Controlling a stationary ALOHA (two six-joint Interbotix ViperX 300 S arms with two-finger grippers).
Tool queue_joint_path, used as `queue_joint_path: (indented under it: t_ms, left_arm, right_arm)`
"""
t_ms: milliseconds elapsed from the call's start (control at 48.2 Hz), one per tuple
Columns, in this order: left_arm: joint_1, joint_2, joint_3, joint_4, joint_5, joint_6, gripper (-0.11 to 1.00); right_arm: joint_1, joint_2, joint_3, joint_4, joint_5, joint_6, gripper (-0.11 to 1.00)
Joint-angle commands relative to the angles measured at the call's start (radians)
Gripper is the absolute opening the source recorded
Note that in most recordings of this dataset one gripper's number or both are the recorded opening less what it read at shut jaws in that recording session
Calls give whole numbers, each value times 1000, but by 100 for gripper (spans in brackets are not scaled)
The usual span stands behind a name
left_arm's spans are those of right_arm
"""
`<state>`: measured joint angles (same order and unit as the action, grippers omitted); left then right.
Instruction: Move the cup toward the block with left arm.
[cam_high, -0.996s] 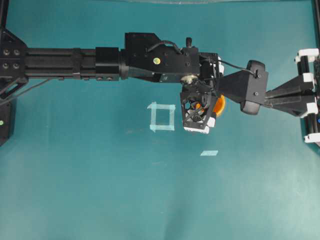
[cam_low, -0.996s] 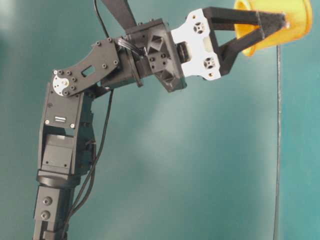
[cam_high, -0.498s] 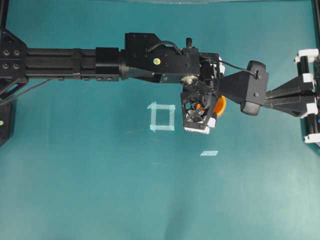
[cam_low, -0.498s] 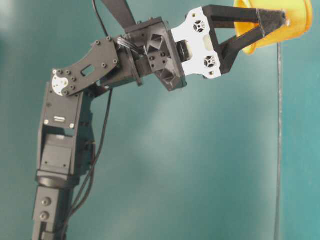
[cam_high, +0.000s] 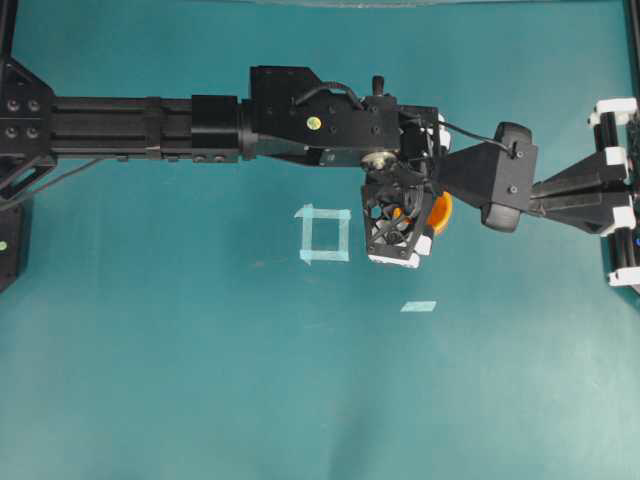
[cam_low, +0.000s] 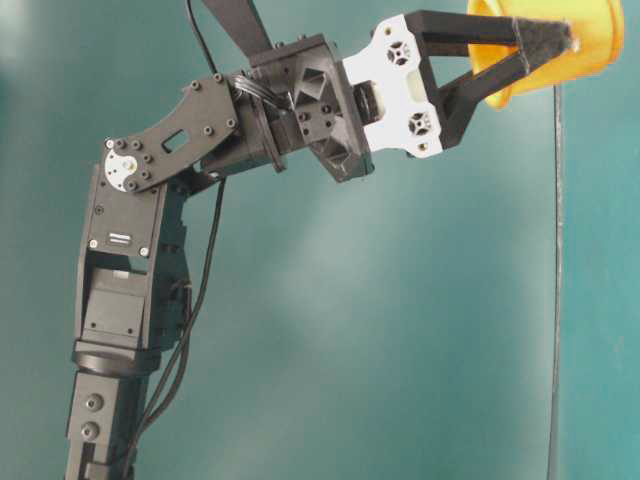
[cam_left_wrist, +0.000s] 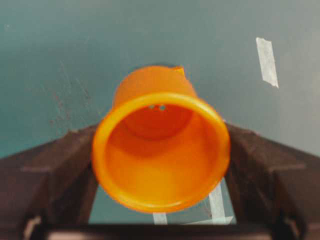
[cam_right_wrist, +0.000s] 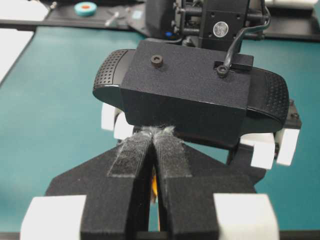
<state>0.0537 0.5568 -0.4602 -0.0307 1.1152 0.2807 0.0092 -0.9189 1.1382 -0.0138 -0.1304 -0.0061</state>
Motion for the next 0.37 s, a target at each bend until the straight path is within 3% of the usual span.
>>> queue_joint_path:
  t_ms: [0,353]
  left_arm:
    - [-23,-14,-28,-3,-8,3,71]
    - [-25,-14,-28,-3,-9,6,71]
  right_arm:
    - [-6,3,-34,2,-9,-2,0]
    - [-6,3,-34,2,-5,-2,0]
